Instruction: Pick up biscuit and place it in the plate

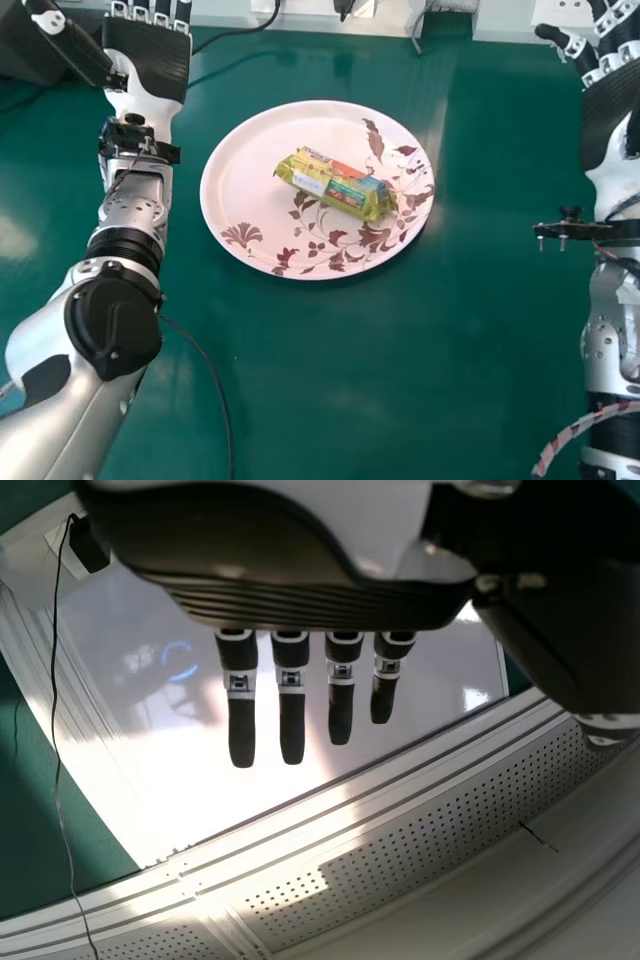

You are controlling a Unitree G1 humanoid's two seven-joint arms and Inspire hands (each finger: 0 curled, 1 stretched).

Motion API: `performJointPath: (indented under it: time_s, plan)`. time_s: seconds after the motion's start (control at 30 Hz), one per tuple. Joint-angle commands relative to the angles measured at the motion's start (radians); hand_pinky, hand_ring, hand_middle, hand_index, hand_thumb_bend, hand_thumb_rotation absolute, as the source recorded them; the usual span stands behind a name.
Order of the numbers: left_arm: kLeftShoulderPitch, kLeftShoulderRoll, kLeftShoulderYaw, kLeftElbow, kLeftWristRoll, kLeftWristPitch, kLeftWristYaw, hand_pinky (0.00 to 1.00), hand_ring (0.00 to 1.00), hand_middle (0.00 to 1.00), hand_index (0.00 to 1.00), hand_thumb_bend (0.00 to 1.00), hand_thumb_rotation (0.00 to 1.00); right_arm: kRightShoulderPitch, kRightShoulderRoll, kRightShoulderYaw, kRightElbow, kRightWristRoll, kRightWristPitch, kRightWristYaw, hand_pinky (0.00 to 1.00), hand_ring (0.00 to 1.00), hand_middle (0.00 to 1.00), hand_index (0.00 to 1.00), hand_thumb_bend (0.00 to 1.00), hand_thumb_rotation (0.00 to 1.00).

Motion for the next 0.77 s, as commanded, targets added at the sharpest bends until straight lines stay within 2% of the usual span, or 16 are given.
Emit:
performJointPath:
  time_s: [0.0,0.13,0.3,0.47,0.67,0.73]
  plan:
    - [0.009,0.007,-0.009,0.001,0.006,-0.005,-0.001,0.66,0.8,0.89,0.94,0.97,0.82,-0.016,0.013,-0.025,0.029,0.047,-0.006,0.03,0.7,0.83,0.95,0.98,0.94,0.67]
    - [0.008,0.006,-0.008,0.001,0.003,0.0,-0.007,0.65,0.79,0.89,0.93,0.98,0.8,-0.031,0.022,-0.041,0.055,0.104,0.005,0.063,0.71,0.84,0.96,1.0,0.93,0.68]
    - [0.009,0.005,-0.008,0.002,0.003,0.001,-0.005,0.63,0.78,0.9,0.95,0.99,0.79,-0.05,0.028,-0.06,0.095,0.168,0.016,0.117,0.7,0.84,0.96,1.0,0.93,0.65]
    - [0.01,0.002,-0.01,0.001,0.004,0.001,-0.003,0.62,0.78,0.89,0.95,0.99,0.84,-0.071,0.038,-0.073,0.143,0.213,0.021,0.173,0.69,0.84,0.95,1.0,0.92,0.65]
    - [0.011,-0.002,-0.012,0.0,0.005,-0.001,-0.007,0.64,0.83,0.92,0.98,1.0,0.87,-0.099,0.055,-0.086,0.198,0.25,0.036,0.224,0.7,0.85,0.97,1.0,0.9,0.61]
    - [0.011,-0.003,-0.011,0.0,0.004,0.0,-0.006,0.64,0.83,0.92,0.98,1.0,0.88,-0.109,0.063,-0.094,0.214,0.271,0.045,0.241,0.7,0.85,0.97,1.0,0.9,0.63]
